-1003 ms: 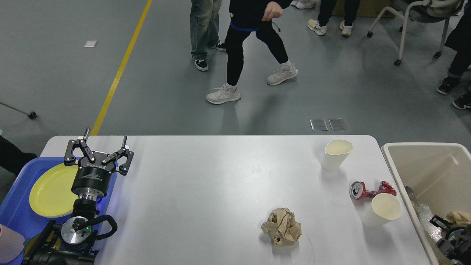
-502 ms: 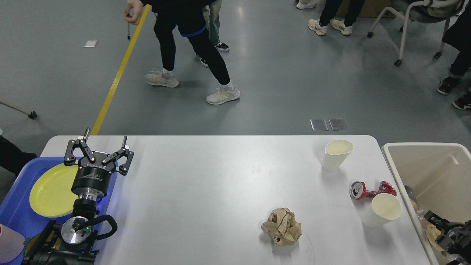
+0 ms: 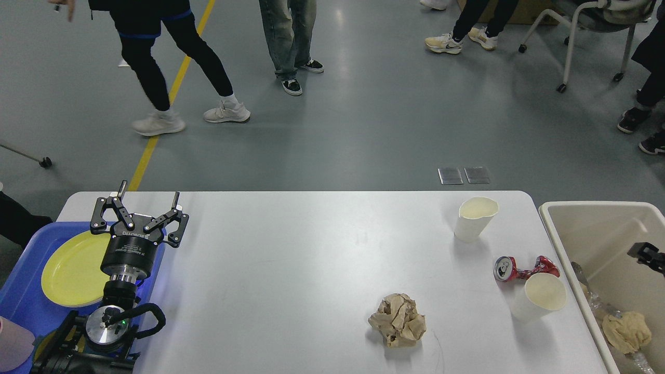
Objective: Tidy desktop
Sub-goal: 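Open the right gripper to release the paper in the bin, then move the right gripper over the crumpled brown paper on the table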
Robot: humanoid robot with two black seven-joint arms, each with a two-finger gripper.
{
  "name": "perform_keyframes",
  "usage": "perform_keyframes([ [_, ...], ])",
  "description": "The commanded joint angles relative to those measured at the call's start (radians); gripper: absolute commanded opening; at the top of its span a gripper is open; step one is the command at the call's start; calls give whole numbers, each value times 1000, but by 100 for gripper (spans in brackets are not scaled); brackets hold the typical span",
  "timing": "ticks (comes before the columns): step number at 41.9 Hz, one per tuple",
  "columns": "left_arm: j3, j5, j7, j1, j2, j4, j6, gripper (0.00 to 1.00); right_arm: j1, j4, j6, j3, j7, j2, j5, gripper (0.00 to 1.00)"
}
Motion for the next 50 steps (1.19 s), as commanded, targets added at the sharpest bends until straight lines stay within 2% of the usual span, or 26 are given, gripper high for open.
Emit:
perform_keyframes([
  [1, 0, 0, 0, 0, 0, 0, 0, 96, 321, 183, 241, -135, 0, 32, -5, 100],
  [8, 0, 0, 0, 0, 0, 0, 0, 96, 533, 214, 631, -163, 0, 169, -2, 100],
  [14, 0, 0, 0, 0, 0, 0, 0, 96, 740, 289, 798, -161, -2, 280, 4, 100],
  [23, 0, 0, 0, 0, 0, 0, 0, 96, 1085, 572, 789, -154, -3, 337, 4, 100],
  [32, 0, 0, 0, 0, 0, 0, 0, 96, 1252, 785, 771, -62, -2, 411, 15, 98],
  [50, 0, 0, 0, 0, 0, 0, 0, 96, 1227, 784, 766, -26, -2, 448, 16, 98],
])
